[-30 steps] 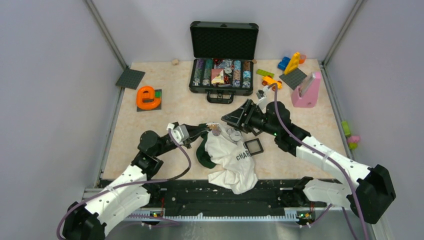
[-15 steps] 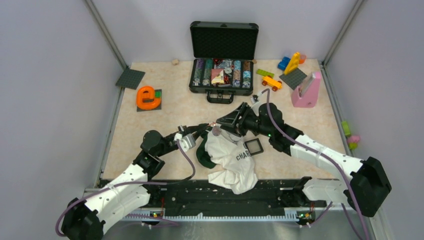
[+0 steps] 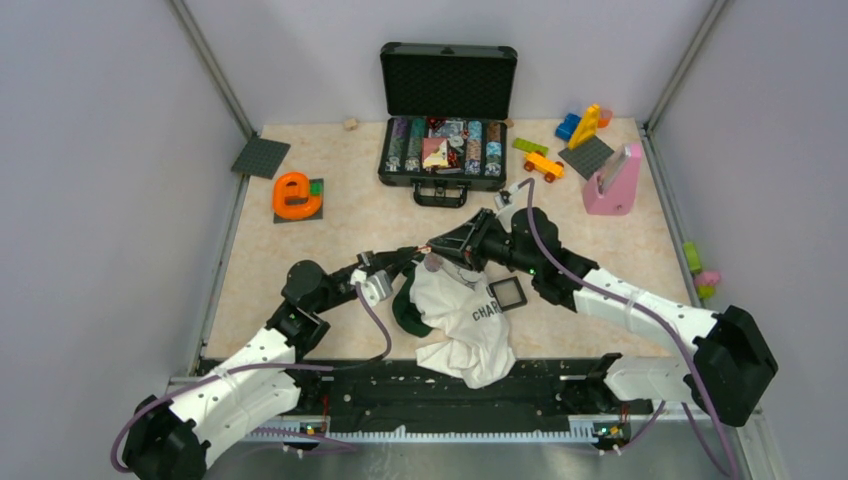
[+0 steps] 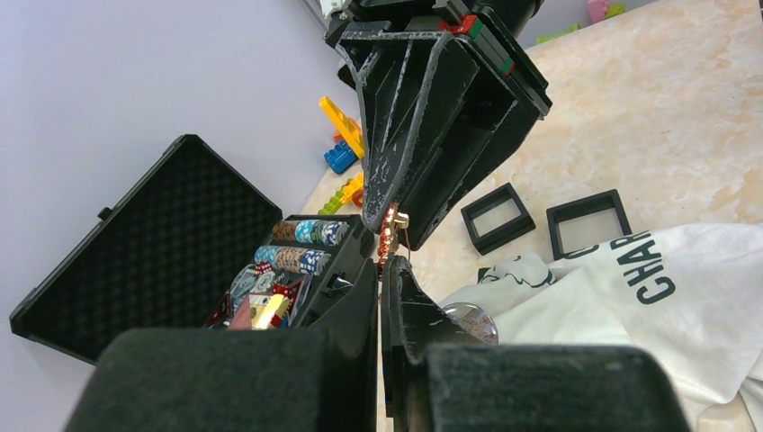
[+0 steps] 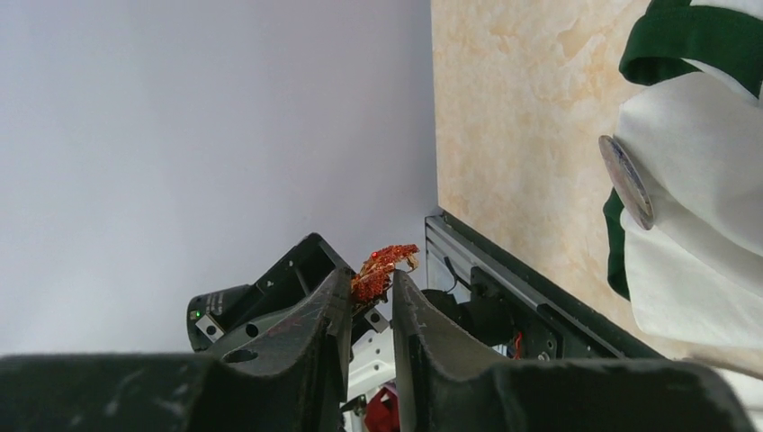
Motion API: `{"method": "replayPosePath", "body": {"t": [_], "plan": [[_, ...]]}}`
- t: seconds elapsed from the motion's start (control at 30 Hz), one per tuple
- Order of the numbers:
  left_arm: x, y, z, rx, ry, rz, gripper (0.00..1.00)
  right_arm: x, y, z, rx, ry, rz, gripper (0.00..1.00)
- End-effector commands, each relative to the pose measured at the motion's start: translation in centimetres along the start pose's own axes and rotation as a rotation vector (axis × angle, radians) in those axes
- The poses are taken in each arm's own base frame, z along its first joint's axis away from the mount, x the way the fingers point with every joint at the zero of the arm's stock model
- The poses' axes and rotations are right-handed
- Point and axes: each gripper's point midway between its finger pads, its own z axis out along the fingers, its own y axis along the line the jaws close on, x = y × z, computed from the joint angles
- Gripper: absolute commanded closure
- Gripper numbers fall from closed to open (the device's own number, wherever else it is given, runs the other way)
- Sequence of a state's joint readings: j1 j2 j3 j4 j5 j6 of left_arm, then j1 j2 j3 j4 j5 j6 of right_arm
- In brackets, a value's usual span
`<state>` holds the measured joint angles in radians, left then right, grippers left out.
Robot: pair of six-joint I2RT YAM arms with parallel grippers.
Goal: Remove the brooch from the garment
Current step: Close the brooch.
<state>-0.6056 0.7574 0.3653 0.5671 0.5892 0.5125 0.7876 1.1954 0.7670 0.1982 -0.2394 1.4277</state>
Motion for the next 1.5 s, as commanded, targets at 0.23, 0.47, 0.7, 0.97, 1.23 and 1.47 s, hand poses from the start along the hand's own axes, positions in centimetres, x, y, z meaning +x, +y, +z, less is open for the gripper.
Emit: {"method": "replayPosePath", "body": {"t": [0.23,0.47,0.7,0.97,1.23,1.47], "plan": [[-2.6,0.4,0.6,0.017,-0.082,0.026,0.84,-0.6,2.6,0.1,-0.080,-0.053,0.008,1.00],[-2.4,-1.2,0.1,0.036,-0.082,-0.152,0.05,-1.8,2.5,0.0,-0.085,-0.115,-0.112,1.00],[-1.8,-0.3,-0.1,-0.084,-0.036,-0.460,0.01,-0.2,3.8,-1.1,-0.239,-0.021,-0.587,1.00],[-3.2,0.0,-0.2,-0.107,-0.037,-0.639,0.01,1.6,3.7,-2.9,-0.380,0.114,-0.715,1.00],[-2.8,1.6,-2.7,-0.306,-0.116,-0.686,0.01,1.6,3.5,-3.5,-0.379,0.113,-0.753,1.00],[-2.9,2.0,-2.9,-0.335,-0.127,-0.724,0.01,1.6,3.9,-3.9,-0.388,0.112,-0.771,1.00]]}}
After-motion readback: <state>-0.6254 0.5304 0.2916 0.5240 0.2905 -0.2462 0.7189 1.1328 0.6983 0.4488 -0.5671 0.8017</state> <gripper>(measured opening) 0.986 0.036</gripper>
